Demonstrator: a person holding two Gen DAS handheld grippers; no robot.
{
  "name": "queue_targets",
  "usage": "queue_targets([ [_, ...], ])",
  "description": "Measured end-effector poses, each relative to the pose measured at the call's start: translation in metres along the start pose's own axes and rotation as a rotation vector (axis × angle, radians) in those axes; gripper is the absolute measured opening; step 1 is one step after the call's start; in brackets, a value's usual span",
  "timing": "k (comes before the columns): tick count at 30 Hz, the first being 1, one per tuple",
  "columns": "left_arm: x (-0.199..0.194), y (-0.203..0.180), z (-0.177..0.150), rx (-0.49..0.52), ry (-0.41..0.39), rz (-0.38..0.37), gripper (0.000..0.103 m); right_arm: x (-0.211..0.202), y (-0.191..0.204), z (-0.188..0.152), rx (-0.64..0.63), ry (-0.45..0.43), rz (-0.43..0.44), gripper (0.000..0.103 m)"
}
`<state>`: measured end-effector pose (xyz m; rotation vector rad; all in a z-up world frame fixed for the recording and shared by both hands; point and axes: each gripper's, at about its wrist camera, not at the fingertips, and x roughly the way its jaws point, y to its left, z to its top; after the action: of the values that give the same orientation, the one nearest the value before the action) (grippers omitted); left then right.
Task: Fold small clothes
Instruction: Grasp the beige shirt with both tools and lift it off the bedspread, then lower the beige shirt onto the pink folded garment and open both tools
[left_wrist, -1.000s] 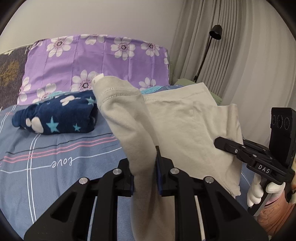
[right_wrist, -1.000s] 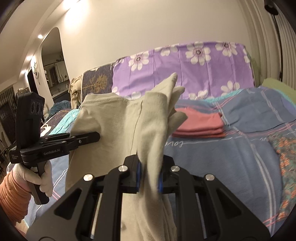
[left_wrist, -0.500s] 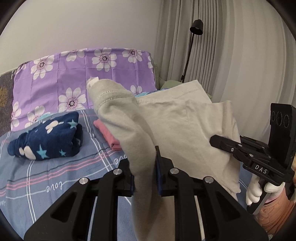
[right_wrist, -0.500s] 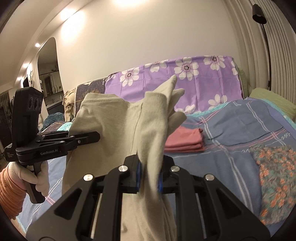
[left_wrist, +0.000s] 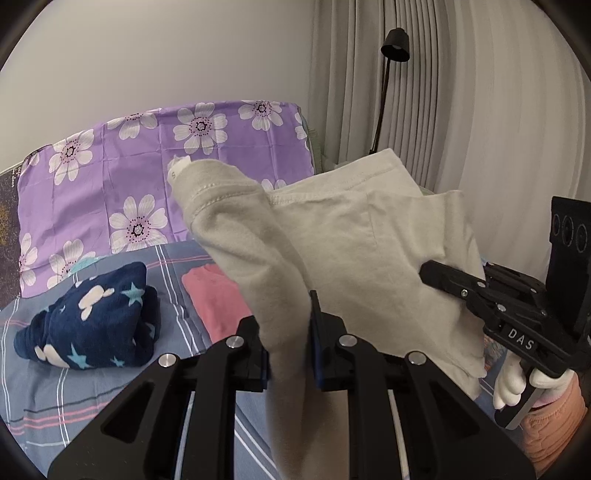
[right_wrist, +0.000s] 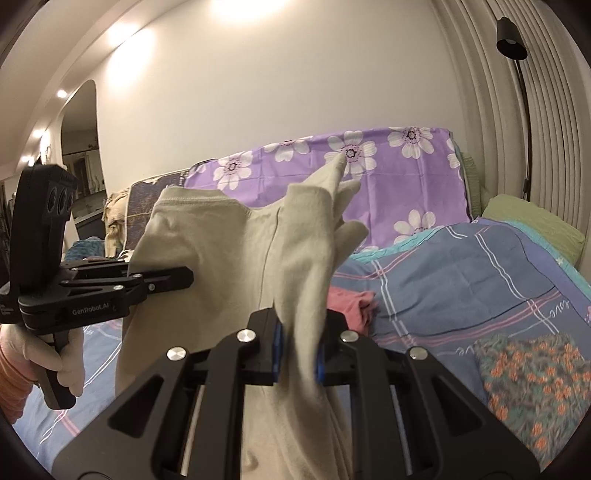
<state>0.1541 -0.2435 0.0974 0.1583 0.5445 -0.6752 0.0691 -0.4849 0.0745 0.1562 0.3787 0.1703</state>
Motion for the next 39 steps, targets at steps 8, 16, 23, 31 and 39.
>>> queue_targets([
  [8, 0.045, 0.013, 0.047, 0.052, 0.001, 0.07, 0.017, 0.053, -0.024, 0.042, 0.003, -0.011, -0.021, 0.013],
  [16, 0.099, 0.04, 0.088, 0.08, 0.028, 0.147, 0.017, 0.114, -0.042, 0.072, 0.012, -0.009, -0.059, 0.013],
  [23, 0.152, 0.064, 0.098, 0.1, 0.068, 0.218, 0.017, 0.181, -0.06, 0.079, 0.061, 0.03, -0.089, 0.013],
  [31, 0.229, 0.104, 0.061, 0.096, 0.193, 0.477, 0.043, 0.284, -0.086, 0.046, 0.121, 0.27, -0.289, 0.043],
  [39, 0.241, 0.083, -0.028, 0.181, 0.324, 0.33, 0.049, 0.272, -0.083, -0.049, 0.121, 0.416, -0.242, 0.04],
])
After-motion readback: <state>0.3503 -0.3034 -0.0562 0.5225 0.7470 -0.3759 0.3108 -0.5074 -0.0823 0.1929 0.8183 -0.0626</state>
